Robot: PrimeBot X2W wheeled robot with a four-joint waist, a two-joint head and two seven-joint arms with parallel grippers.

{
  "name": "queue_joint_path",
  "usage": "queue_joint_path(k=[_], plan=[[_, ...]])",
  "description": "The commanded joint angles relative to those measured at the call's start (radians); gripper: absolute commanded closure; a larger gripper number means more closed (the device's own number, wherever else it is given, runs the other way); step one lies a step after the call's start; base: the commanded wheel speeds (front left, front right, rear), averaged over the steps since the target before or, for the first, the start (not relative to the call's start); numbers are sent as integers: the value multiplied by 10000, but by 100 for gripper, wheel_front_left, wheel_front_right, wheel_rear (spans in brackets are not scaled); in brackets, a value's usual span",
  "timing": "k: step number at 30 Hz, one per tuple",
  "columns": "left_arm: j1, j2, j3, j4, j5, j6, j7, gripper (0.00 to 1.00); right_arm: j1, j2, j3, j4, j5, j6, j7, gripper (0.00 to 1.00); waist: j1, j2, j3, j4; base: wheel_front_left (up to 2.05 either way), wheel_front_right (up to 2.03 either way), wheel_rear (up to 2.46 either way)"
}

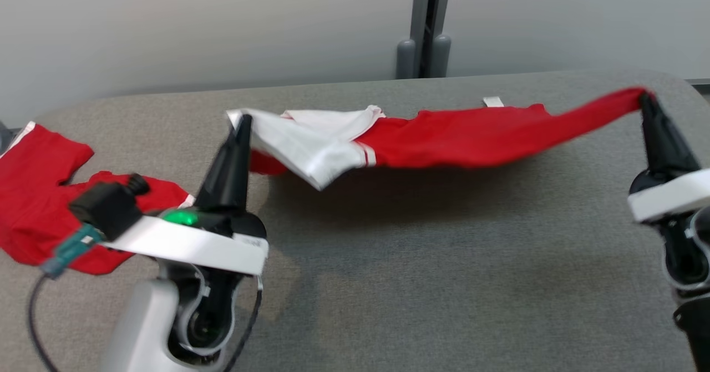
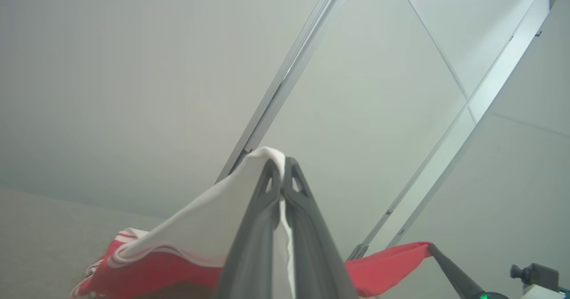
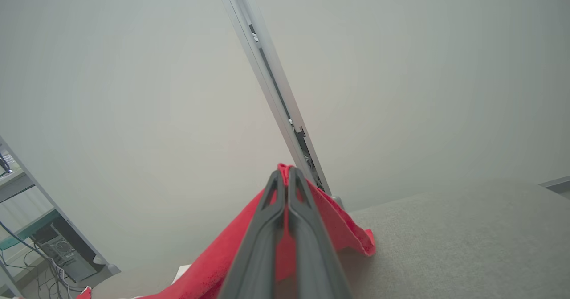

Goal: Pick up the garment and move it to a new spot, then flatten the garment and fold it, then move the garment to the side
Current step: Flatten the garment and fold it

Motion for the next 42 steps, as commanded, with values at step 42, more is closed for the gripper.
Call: queue_joint_path(k=[42], plan=[[-15485, 425, 65, 6199, 782, 422, -348, 100, -11948, -606, 278, 2901, -2493, -4, -76, 100, 0, -1, 6322, -673, 0, 0, 0]])
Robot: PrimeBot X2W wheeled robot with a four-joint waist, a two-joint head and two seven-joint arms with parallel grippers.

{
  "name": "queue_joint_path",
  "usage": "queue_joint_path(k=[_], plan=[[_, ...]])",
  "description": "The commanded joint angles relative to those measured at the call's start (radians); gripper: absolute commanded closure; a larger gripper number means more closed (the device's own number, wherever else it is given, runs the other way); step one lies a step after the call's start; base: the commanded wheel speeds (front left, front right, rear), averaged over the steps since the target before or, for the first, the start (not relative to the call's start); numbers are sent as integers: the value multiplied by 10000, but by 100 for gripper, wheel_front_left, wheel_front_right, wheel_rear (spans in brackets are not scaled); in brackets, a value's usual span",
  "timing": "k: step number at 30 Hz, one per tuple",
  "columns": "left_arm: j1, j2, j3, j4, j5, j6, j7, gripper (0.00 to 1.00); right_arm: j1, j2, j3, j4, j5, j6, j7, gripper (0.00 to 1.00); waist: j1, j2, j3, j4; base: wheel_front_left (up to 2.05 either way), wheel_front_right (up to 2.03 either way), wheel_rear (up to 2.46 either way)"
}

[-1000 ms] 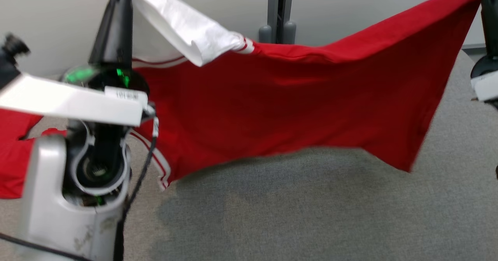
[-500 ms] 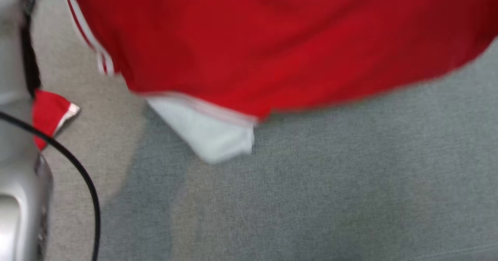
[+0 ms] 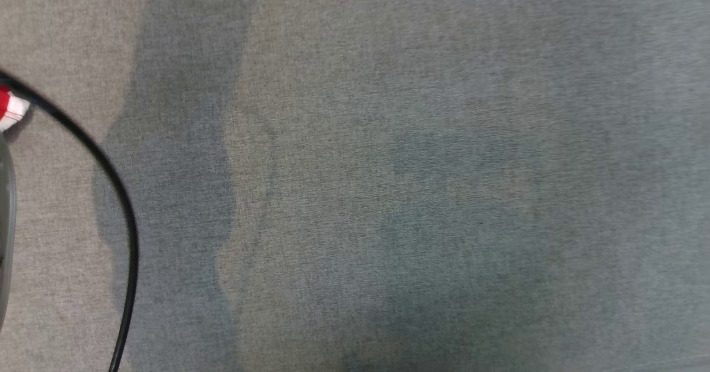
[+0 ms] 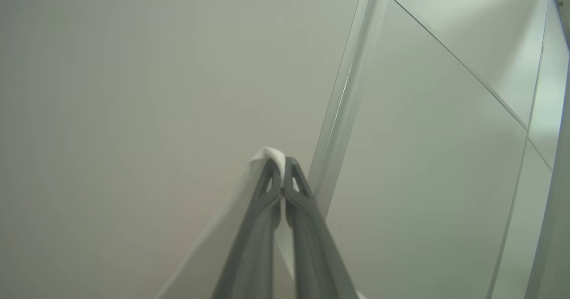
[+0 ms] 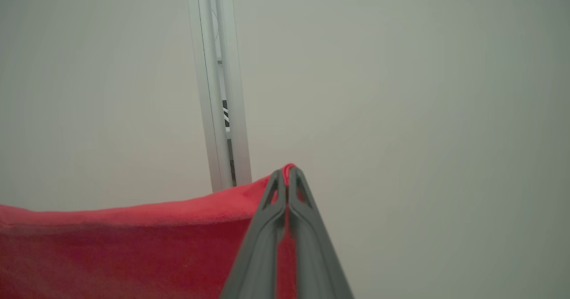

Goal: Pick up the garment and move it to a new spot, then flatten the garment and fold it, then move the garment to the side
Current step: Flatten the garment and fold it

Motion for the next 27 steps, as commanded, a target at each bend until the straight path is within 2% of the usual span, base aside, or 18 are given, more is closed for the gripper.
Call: queue_joint_path(k=[1, 3, 6, 12, 15, 21, 27], plan=[[-72, 35, -224, 342, 262, -254, -247, 100, 145, -80, 401, 417, 34, 0, -275, 100, 0, 0, 286, 158, 0, 0, 0], [286, 40, -617, 942, 515, -633, -532, 100, 615, -219, 1355, 1207, -181, -2, -572, 100, 0, 0, 492, 267, 0, 0, 0], [854, 50, -1096, 1621, 786, -989, -634, 100, 1081, -273, 2042, 1927, 27, -3, -854, 100, 0, 0, 582, 428, 0, 0, 0], [2178, 289, -2103, 2608, 1522, -1383, -1029, 100, 2021, -151, 2592, 2965, 1274, -2, -1176, 100, 0, 0, 425, 678, 0, 0, 0], [2957, 390, -2371, 2822, 1521, -1635, -1268, 100, 2534, -141, 3092, 3172, 1762, -2, -1038, 100, 0, 0, 148, 759, 0, 0, 0], [4069, 604, -2810, 3137, 1667, -1796, -1406, 100, 3315, -349, 3931, 3236, 2672, -2, -801, 100, 0, 0, -443, 861, 0, 0, 0], [5591, 1033, -3770, 3300, 1917, -1943, -1292, 100, 4368, -498, 4712, 3575, 3536, -2, -604, 100, 0, 0, -1463, 896, 0, 0, 0]])
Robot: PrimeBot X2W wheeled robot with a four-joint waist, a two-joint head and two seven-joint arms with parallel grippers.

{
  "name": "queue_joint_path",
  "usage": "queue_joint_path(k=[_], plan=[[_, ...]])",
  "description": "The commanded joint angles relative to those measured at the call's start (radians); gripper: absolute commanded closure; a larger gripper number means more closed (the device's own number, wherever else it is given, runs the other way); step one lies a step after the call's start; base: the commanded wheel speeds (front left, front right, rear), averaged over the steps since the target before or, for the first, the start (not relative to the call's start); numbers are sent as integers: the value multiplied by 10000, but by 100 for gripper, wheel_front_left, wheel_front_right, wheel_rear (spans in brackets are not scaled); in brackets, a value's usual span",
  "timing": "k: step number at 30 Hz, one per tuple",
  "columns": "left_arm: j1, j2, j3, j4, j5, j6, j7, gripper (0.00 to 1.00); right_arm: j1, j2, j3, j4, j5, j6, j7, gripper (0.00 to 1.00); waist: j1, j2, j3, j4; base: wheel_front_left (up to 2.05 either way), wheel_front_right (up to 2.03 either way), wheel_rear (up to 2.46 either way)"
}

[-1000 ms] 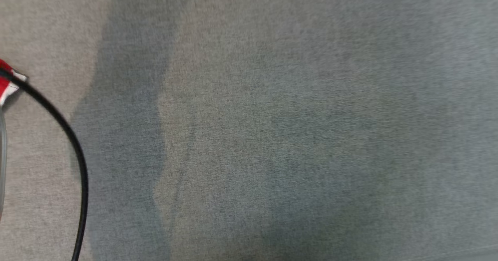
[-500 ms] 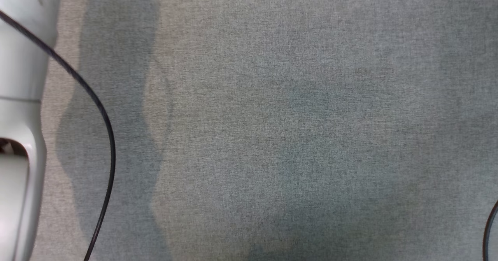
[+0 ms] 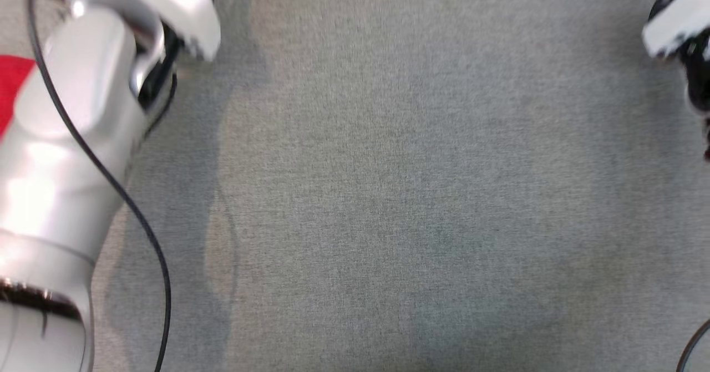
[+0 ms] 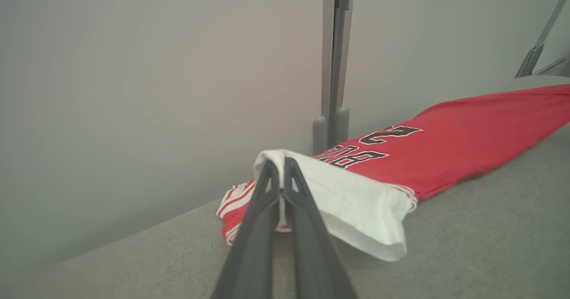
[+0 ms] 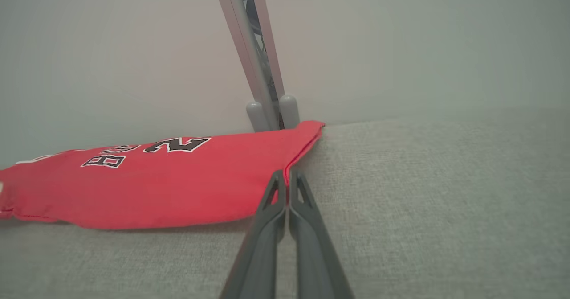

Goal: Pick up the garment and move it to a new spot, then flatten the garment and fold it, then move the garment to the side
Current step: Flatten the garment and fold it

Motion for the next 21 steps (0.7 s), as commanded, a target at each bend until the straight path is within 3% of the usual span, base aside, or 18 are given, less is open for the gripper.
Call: queue_joint_path(k=[1, 7, 21], plan=[[313, 157, -126, 11, 48, -48, -2, 100, 299, -48, 106, 100, 140, -4, 3, 100, 0, 0, -564, 31, 0, 0, 0], [1872, 609, -1375, -356, 96, -64, 421, 100, 1378, -108, 577, 461, 821, -5, -32, 100, 0, 0, -1528, 41, 0, 0, 0], [4300, 2480, -3676, -2888, -1541, -62, 1967, 100, 3062, -411, 1584, 695, 1886, -5, -399, 100, 0, 0, -3167, 39, 0, 0, 0]])
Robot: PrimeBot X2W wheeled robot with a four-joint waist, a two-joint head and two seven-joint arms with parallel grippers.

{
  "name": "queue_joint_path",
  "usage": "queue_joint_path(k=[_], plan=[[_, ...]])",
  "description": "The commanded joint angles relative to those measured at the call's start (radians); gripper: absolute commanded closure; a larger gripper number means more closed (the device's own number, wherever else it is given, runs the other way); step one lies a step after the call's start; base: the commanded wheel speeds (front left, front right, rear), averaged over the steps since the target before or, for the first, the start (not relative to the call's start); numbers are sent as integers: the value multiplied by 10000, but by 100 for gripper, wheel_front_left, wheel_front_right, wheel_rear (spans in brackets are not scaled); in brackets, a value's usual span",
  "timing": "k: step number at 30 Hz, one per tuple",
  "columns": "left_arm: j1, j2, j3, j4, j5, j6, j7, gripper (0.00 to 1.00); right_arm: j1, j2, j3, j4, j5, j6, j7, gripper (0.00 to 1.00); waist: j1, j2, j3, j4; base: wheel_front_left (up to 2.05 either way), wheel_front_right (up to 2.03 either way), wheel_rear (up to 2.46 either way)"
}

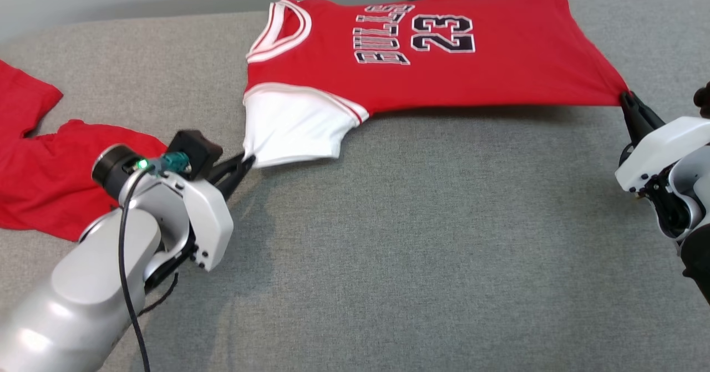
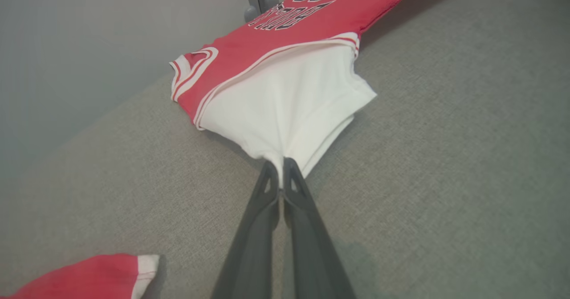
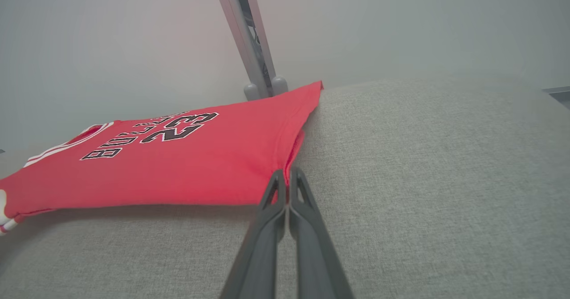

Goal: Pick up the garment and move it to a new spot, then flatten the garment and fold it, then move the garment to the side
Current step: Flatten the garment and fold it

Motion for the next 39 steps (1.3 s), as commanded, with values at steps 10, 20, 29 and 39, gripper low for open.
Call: queue_joint_path(k=[10, 20, 29, 39], plan=[[1101, 1350, -1288, -2609, -1402, -2, 1355, 100, 780, -419, 559, -92, 774, -7, 267, 100, -1, 0, -747, -76, 0, 0, 0], [1664, 2019, -1892, -4124, -2306, -3, 1928, 100, 1418, -801, 1094, -559, 1432, -7, 1098, 100, -1, 0, -1196, -312, 0, 0, 0], [2122, 2757, -2413, -5635, -3271, -3, 2713, 100, 2132, -1404, 1778, -1538, 2238, -7, 2297, 100, -1, 0, -1458, -537, 0, 0, 0], [2770, 3402, -2649, -6725, -4349, -5, 3325, 100, 2840, -2069, 2173, -2202, 3202, -7, 3948, 100, -1, 0, -1796, -751, 0, 0, 0]])
